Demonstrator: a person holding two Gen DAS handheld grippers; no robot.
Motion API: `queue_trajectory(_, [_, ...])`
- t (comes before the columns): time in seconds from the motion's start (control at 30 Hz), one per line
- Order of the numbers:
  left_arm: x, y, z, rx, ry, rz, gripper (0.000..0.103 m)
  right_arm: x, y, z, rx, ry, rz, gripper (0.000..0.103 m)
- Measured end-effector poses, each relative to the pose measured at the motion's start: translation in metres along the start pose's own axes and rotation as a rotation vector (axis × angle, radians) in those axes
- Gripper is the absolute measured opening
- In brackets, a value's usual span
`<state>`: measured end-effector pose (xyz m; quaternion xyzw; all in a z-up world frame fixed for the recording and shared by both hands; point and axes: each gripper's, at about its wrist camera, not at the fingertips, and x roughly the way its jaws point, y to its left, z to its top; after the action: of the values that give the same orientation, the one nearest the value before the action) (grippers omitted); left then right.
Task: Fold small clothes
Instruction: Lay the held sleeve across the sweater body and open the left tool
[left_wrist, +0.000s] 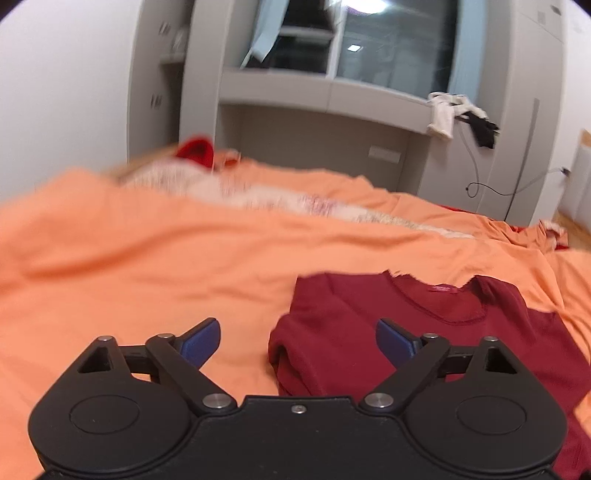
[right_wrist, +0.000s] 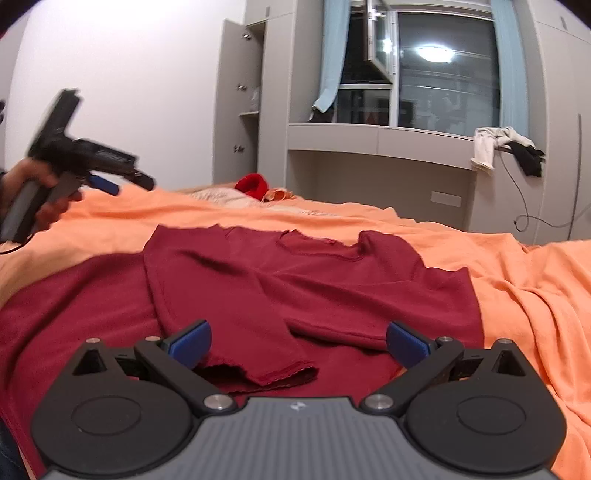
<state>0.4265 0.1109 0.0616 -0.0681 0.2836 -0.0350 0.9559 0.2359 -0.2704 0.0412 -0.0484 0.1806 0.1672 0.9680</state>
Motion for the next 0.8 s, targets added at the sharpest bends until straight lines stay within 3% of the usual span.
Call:
queue_trajectory(0.17, [0.044, 0.013, -0.011, -0.085, 0.092, -0.021, 0.067, 0.004, 0.012, -0.003, -0.086, 0.014, 0.004, 0.103])
queue_trajectory(0.3, [0.066, 0.013, -0.02, -0.117, 0.152, -0.069, 0.005, 0.004, 0.018, -0.004, -0.126, 0.015, 0.007, 0.103])
queue_trajectory(0.53, [0.055, 0.028, -0.02, -0.219, 0.079, 0.008, 0.003, 0.007, 0.015, -0.005, -0.126, 0.029, 0.009, 0.103])
queue_trajectory(0.8, [0.074, 0.037, -0.038, -0.236, 0.144, 0.067, 0.005, 0.009, 0.01, -0.008, -0.126, 0.05, 0.007, 0.103])
